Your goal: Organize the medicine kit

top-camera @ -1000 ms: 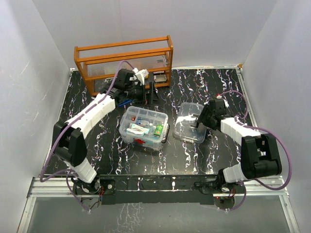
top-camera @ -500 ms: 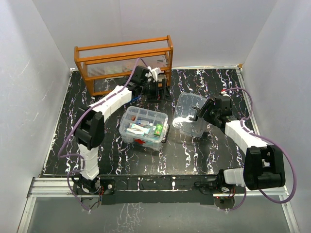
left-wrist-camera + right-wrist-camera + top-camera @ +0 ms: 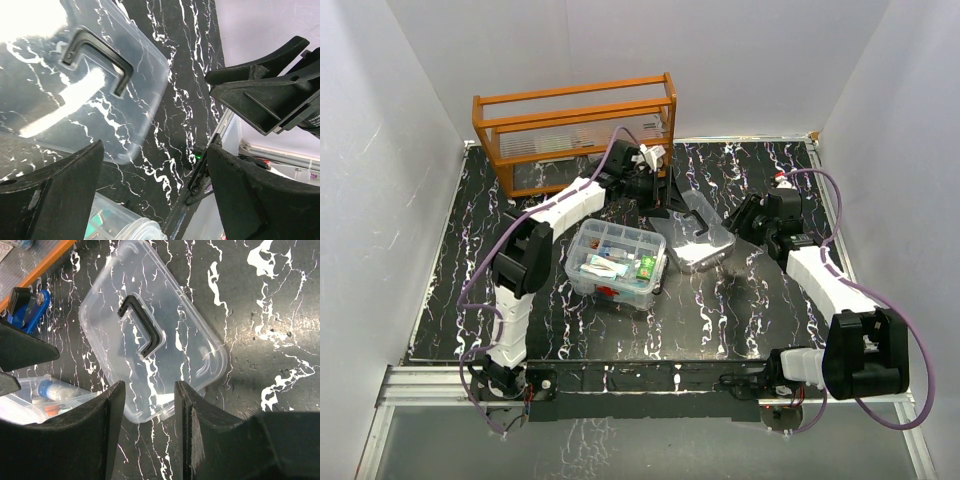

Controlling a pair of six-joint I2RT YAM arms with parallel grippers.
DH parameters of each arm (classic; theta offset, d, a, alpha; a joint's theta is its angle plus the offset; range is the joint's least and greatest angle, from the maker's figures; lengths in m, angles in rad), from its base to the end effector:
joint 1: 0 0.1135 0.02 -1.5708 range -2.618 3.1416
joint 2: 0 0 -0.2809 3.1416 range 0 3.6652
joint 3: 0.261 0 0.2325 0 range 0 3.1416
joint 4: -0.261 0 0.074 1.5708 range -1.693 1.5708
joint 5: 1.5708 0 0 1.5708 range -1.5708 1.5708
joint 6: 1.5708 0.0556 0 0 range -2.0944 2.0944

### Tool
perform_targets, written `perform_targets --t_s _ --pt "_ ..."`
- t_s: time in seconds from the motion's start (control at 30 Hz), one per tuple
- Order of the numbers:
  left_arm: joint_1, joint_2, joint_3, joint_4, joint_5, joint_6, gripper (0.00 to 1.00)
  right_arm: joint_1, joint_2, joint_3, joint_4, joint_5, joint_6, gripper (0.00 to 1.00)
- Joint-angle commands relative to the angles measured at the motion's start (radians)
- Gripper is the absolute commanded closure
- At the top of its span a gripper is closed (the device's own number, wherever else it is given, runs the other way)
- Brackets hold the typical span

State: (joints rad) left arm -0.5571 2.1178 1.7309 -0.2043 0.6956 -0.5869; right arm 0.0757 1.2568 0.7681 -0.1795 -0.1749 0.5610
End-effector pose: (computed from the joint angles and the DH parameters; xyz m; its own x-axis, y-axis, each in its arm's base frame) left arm 0.4002 -0.2912 0.2592 -0.8688 0.0403 -0.4935 0.4520 0.4715 -0.7572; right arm 0.2593 0.0294 0.2484 -0.6352 0.4773 -0.6073 0.1503 0.8476 0.5089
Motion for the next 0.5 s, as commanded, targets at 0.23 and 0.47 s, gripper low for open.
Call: perform_targets --t_s 0.23,0.47 --pt "-0.017 -0.01 0.089 -0.177 -0.26 0.066 0.2 -0.006 0.092 0.062 0.008 0.078 -0.11 0.41" --pt "-0.017 -0.01 0.117 -0.26 -0.377 0.123 0.19 0.03 0.289 0.193 0.028 0.102 -0.186 0.26"
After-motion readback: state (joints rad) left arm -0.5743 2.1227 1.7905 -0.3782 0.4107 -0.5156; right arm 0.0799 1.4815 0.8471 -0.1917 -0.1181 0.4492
